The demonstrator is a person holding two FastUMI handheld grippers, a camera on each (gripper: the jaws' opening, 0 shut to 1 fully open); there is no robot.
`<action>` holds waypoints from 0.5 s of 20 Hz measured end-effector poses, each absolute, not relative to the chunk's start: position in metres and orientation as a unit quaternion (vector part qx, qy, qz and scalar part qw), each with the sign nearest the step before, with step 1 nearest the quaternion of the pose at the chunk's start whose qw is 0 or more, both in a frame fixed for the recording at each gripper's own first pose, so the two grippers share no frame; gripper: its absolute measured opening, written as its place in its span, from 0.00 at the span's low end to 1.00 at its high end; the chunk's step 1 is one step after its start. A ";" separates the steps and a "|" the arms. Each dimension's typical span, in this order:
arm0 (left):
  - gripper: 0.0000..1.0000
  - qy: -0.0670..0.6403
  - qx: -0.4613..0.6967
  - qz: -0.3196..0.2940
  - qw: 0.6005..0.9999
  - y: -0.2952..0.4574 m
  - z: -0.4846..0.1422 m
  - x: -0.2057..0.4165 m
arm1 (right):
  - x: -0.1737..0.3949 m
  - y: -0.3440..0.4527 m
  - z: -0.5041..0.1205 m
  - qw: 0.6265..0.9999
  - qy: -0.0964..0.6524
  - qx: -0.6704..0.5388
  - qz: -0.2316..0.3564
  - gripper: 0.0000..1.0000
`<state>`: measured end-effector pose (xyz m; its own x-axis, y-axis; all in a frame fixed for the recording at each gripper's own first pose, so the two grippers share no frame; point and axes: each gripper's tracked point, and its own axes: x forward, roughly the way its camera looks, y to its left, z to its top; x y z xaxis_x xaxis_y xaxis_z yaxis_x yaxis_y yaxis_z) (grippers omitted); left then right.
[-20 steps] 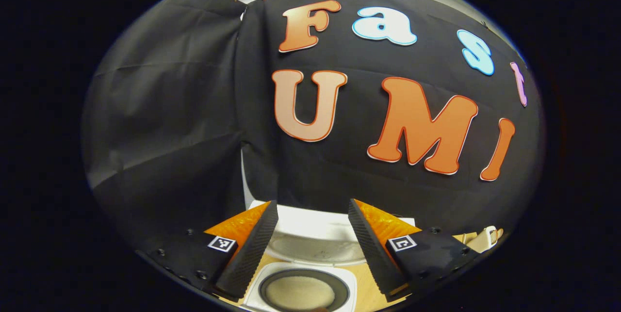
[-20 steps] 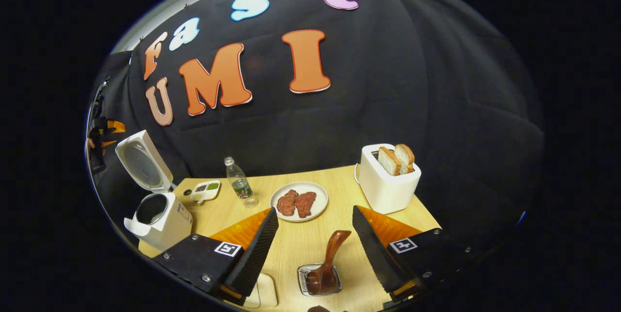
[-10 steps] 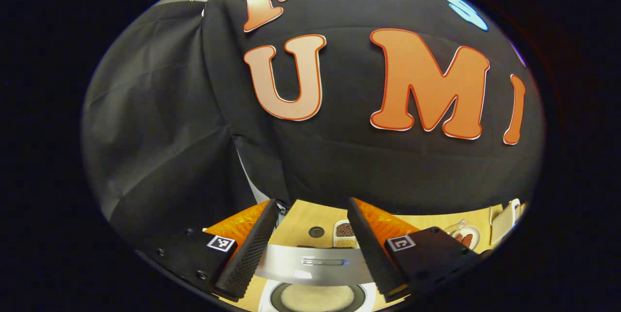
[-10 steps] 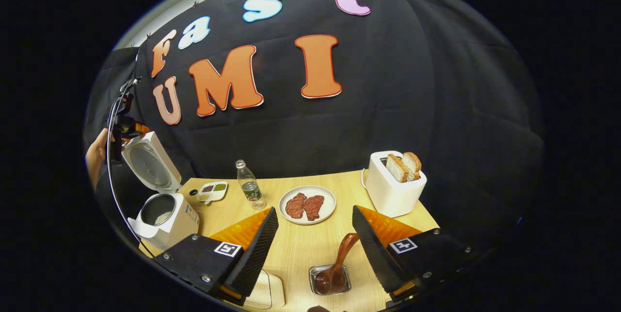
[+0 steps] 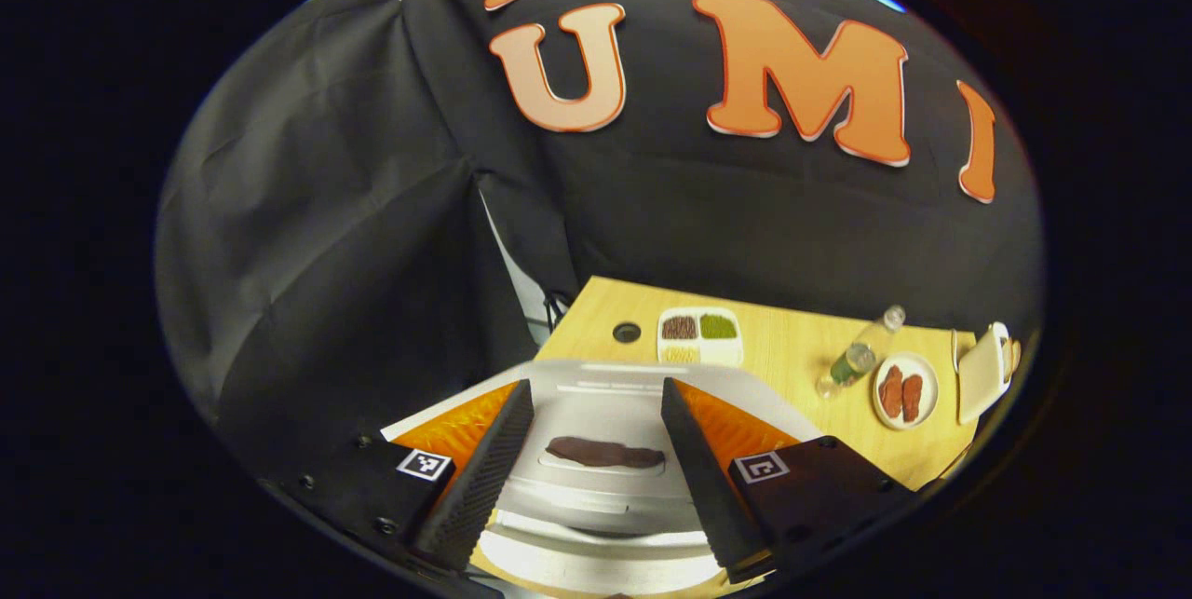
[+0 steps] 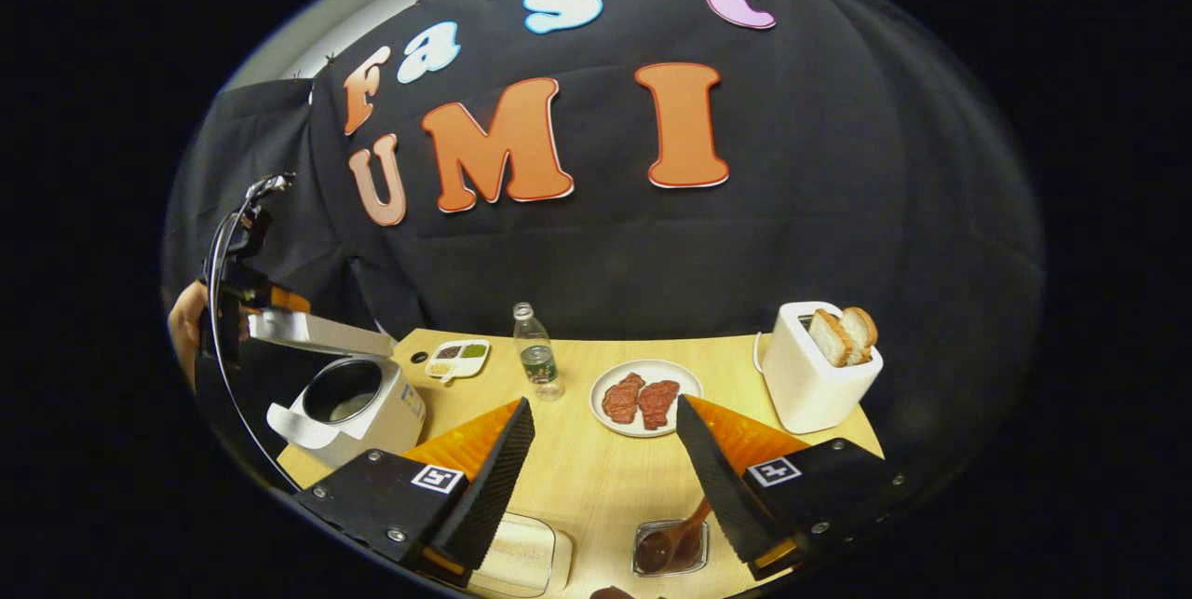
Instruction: Close the left gripper, press the button to open the rice cooker; take a wooden spoon from the chopstick holder with the right hand, scoop a spoonful of rice and pour it into the rice cooker, then put the wooden spoon back into the chopstick holder.
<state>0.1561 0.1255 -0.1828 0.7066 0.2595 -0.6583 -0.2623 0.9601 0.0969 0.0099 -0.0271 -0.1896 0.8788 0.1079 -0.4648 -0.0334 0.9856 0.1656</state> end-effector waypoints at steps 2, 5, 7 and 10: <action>0.97 0.383 -0.010 0.130 0.915 0.122 -0.208 0.137 | 0.012 -0.019 -0.191 0.965 0.246 0.073 0.049 0.95; 0.97 0.445 -0.066 0.119 0.885 0.117 -0.258 0.125 | 0.011 -0.007 -0.189 0.967 0.238 0.067 0.066 0.95; 0.98 0.476 -0.080 0.109 0.869 0.116 -0.277 0.117 | 0.007 -0.005 -0.193 0.966 0.242 0.061 0.073 0.95; 0.97 0.471 -0.070 0.113 0.872 0.119 -0.280 0.126 | 0.001 -0.007 -0.194 0.966 0.243 0.056 0.073 0.95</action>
